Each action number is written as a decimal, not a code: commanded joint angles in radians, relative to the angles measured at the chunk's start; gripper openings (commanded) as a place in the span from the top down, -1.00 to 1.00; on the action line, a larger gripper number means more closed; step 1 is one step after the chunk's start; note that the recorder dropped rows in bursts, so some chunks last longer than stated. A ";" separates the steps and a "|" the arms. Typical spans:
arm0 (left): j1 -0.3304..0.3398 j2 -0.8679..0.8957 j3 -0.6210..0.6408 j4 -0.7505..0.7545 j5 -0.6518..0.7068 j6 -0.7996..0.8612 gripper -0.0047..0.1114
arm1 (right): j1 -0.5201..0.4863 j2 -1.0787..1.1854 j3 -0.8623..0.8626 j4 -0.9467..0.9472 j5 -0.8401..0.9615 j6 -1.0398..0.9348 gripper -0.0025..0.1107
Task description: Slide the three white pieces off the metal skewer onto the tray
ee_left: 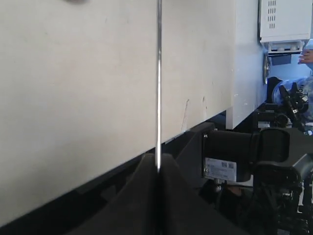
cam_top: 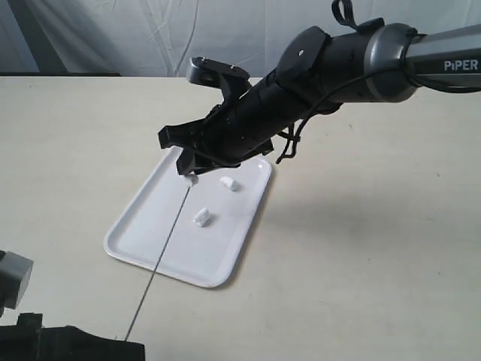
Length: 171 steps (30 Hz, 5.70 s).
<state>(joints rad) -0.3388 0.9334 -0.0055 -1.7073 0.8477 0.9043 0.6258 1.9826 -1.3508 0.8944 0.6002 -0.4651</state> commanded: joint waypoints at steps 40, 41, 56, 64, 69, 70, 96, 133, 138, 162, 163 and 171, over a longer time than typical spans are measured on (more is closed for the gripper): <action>-0.002 0.673 -0.480 -0.037 -0.533 0.303 0.59 | -0.036 -0.387 0.005 -0.371 0.396 0.024 0.14; -0.002 0.637 -0.473 -0.037 -0.537 0.339 0.59 | -0.036 -0.414 0.021 -0.375 0.325 0.024 0.14; -0.002 0.062 -0.375 0.019 -0.537 0.438 0.59 | -0.036 -0.821 0.427 -0.530 -0.069 0.055 0.15; -0.002 -0.196 -0.344 0.299 -0.551 0.282 0.80 | -0.036 -0.999 0.565 -0.533 -0.099 0.074 0.15; -0.002 -0.324 -0.344 0.601 -0.550 0.019 0.92 | -0.036 -1.118 0.616 -0.581 -0.113 0.130 0.15; -0.002 -0.349 -0.344 0.672 -0.556 -0.062 0.92 | -0.036 -1.146 0.628 -0.610 -0.113 0.168 0.15; -0.002 -0.851 -0.357 1.832 -0.259 -1.239 0.92 | -0.036 -1.702 0.908 -1.179 0.116 0.858 0.21; 0.063 -0.926 -0.318 2.061 -0.339 -1.158 0.92 | -0.316 -1.843 1.154 -1.274 -0.113 0.854 0.97; 0.144 -0.933 -0.268 2.055 -0.410 -1.158 0.92 | -0.422 -1.905 1.276 -1.229 -0.362 0.850 0.97; 0.307 -0.933 0.005 1.959 -0.650 -1.155 0.92 | -0.614 -1.983 1.351 -1.020 -0.273 0.592 0.97; 0.307 -0.933 0.005 1.959 -0.633 -1.155 0.92 | -0.614 -1.983 1.351 -1.012 -0.273 0.592 0.97; 0.307 -0.933 0.005 1.639 -0.617 -0.794 0.92 | -0.614 -1.983 1.351 -0.997 -0.252 0.542 0.97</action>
<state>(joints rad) -0.0355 0.0053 -0.0048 -0.0169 0.2306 0.0457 0.0174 0.0065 -0.0025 -0.1097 0.3382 0.0880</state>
